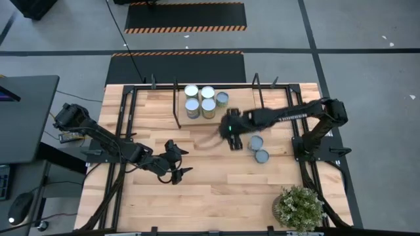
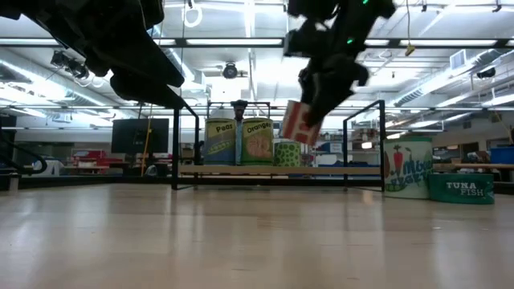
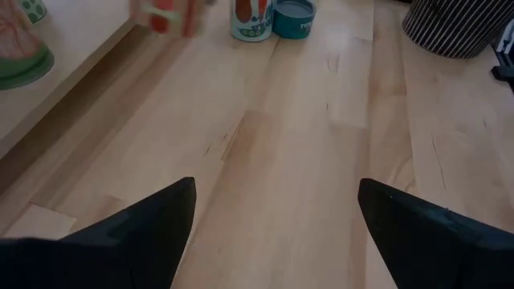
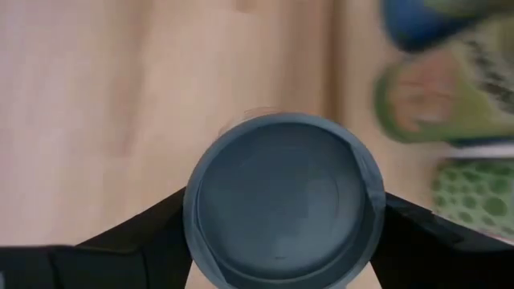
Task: Pick and place cans onto a shelf
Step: Put the canned tomatoes on the shelf
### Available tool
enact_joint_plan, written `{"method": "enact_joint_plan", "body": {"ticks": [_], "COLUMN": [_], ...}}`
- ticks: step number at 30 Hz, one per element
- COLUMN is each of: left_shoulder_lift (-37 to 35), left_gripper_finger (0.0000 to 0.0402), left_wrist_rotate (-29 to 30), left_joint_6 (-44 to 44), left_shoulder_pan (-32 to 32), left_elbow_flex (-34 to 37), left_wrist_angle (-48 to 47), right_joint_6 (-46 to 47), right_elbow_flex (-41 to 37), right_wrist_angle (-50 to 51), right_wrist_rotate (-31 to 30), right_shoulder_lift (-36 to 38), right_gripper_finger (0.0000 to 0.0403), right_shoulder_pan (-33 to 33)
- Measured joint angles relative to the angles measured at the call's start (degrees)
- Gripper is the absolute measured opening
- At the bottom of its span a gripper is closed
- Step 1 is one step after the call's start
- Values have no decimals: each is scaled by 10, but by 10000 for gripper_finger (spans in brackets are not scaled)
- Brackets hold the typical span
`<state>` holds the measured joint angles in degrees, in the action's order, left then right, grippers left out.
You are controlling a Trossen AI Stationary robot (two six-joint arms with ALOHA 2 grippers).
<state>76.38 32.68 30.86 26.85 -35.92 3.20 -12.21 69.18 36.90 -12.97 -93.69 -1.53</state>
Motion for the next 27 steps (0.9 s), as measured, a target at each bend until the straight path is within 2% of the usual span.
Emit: {"method": "enact_joint_plan", "body": {"ticks": [5, 10, 19, 27], "left_shoulder_lift": [0, 0, 0, 0], "left_gripper_finger": [354, 354, 354, 354], "left_wrist_rotate": [0, 0, 0, 0], "left_joint_6": [0, -5, -4, -5], "left_shoulder_pan": [0, -2, -6, -7], "left_elbow_flex": [0, 0, 0, 0], "left_wrist_angle": [0, -2, -4, -5], "right_joint_6": [6, 5, 11, 13], "right_elbow_flex": [2, 47, 186, 212], "right_wrist_angle": [-28, 2, 102, 122], "right_wrist_rotate": [37, 56, 53, 56], "right_shoulder_lift": [-4, -46, -160, -179], "right_gripper_finger": [307, 306, 305, 326], "right_shoulder_pan": [-96, -145, -164, -180]}}
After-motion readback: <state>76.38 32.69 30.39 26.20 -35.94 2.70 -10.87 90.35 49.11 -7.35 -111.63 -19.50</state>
